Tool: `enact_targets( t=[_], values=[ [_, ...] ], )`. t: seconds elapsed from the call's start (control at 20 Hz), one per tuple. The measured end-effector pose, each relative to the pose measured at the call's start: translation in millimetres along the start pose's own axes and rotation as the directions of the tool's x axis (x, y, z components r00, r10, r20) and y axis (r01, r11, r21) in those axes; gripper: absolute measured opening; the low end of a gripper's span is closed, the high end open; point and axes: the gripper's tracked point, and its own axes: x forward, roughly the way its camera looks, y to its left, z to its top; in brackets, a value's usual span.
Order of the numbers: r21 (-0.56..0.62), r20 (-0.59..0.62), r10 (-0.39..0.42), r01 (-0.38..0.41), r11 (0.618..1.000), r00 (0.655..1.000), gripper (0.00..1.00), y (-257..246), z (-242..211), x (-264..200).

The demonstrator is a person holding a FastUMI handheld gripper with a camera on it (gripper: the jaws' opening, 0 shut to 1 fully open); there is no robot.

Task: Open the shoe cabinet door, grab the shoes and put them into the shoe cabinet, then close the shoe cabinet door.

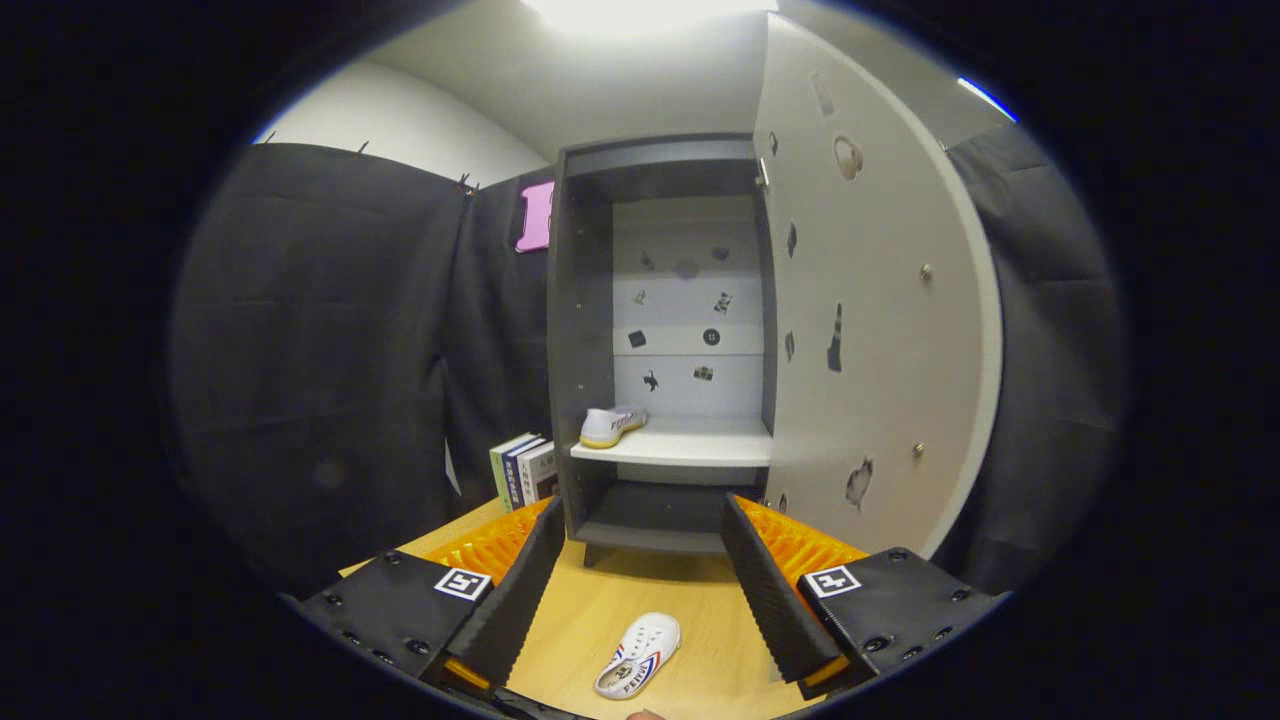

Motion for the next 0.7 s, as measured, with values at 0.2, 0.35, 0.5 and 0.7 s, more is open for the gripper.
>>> enact_targets(
  t=[0.2,0.35,0.5,0.7],
  values=[
    [0.011,-0.122,0.012,-0.010,1.000,0.992,0.98,13.6,-63.1,41.7],
    [0.030,-0.209,0.019,-0.013,0.999,0.978,0.98,21.3,-107.4,65.3],
    [0.065,-0.298,0.034,-0.015,0.998,0.954,0.98,28.4,-149.5,88.1],
    [0.074,-0.409,0.039,-0.009,0.997,0.912,0.98,32.9,-205.8,105.2]
  ],
)
